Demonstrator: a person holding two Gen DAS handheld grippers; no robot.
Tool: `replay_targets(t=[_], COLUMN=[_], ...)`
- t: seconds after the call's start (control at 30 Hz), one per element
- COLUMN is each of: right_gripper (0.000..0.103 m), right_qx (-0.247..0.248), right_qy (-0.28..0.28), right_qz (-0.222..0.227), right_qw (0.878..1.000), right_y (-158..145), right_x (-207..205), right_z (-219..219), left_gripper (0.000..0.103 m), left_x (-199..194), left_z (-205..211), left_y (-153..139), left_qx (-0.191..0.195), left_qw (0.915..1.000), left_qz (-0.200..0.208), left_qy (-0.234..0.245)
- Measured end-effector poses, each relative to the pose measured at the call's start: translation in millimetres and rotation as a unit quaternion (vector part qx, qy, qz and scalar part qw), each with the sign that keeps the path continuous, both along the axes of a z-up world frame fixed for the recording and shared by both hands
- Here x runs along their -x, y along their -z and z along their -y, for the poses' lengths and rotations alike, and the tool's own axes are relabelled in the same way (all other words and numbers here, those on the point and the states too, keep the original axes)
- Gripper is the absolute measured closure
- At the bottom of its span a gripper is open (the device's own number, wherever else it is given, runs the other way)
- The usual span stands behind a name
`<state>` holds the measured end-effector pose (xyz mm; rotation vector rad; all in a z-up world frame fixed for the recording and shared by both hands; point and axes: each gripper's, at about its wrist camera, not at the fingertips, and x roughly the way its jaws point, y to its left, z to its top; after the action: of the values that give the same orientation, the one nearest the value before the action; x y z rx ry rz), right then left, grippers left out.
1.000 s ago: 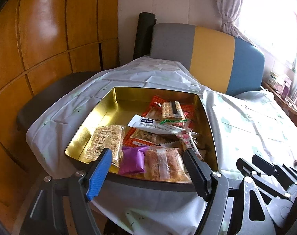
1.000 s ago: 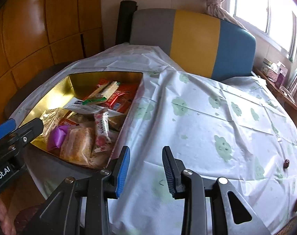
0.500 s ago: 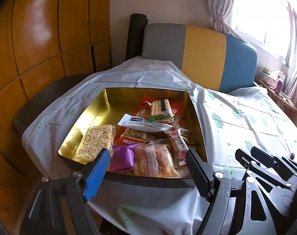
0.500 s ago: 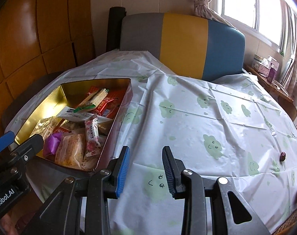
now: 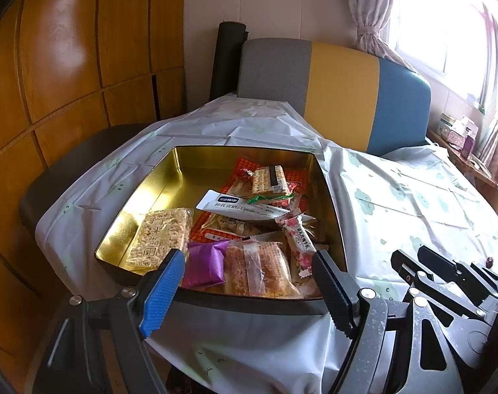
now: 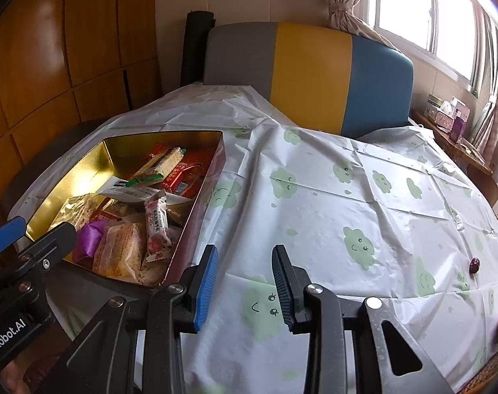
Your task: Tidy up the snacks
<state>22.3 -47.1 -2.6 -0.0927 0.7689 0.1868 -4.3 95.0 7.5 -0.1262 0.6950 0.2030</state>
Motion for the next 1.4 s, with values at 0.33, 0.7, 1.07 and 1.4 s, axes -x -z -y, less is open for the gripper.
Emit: replay_targets(t=[0.33,0.7,1.07,1.4], right_gripper=[0.068,0.068,0.068,0.068], right_qx=[0.001,0.002,0.004,0.004], right_qy=[-0.006,-0.007,-0.012,-0.012], right_qz=[0.001,0.001,0.002,0.004], right_qw=[1.000,1.000,1.000,1.000], right_y=[-1.2,0.2,0.6,0.3], right_x=[0.7,1.6,4.2,4.5], right_z=[-2.1,-2.0,-4.7,-4.3], left_gripper=[0.021,0.020,0.020,0.020], left_x=[1.4,2.8,4.2,5.4], left_z=[-2.7,-3.8,-5.7,-6.3], left_y=[-2.9,-4.2,-6.3,-7.2], left_qx=[-0.001,-0.001,0.000,-0.001], left_qw=[1.0000,1.0000,0.9999,0.9999], left_qz=[0.005,0.006,0.009,0.010], left_qy=[-0.005,-0.007,-0.010,-0.009])
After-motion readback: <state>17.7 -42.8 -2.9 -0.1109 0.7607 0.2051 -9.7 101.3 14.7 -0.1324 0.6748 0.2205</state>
